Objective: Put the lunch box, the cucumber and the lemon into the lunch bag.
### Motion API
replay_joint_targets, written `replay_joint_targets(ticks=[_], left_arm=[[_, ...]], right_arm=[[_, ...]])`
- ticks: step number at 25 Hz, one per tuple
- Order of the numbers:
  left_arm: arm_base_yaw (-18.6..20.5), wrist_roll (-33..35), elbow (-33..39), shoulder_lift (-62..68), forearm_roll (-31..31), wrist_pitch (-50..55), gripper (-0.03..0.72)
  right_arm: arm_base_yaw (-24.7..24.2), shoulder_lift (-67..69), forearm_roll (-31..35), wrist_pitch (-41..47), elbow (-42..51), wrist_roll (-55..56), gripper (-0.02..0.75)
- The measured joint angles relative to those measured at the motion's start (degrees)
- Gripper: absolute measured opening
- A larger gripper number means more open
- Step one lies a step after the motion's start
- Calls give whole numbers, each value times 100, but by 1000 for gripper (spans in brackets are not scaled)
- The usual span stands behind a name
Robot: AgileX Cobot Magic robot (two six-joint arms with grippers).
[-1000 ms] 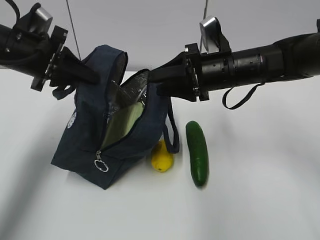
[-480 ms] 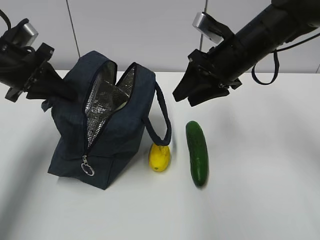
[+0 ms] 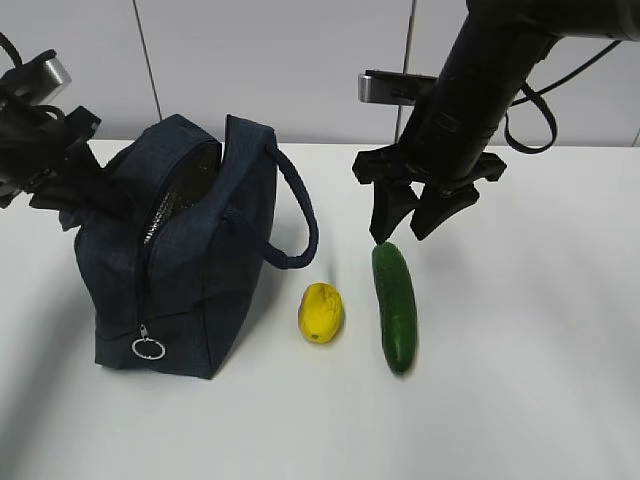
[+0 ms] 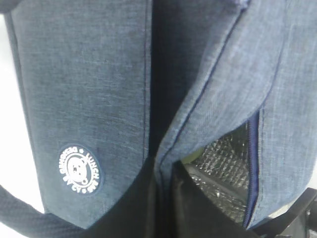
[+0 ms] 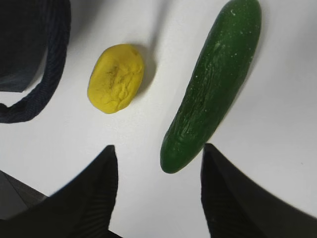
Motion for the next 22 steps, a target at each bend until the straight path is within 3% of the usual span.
replay_joint_targets(ticks=[7,22], left_arm=[[0,-172,-355,0,367,156,11],[0,-197,-469,0,418,258,-3]], right_arm=[[37,61,-249,0,0,768,403],[285,745,-767,-308,-10,1901,414]])
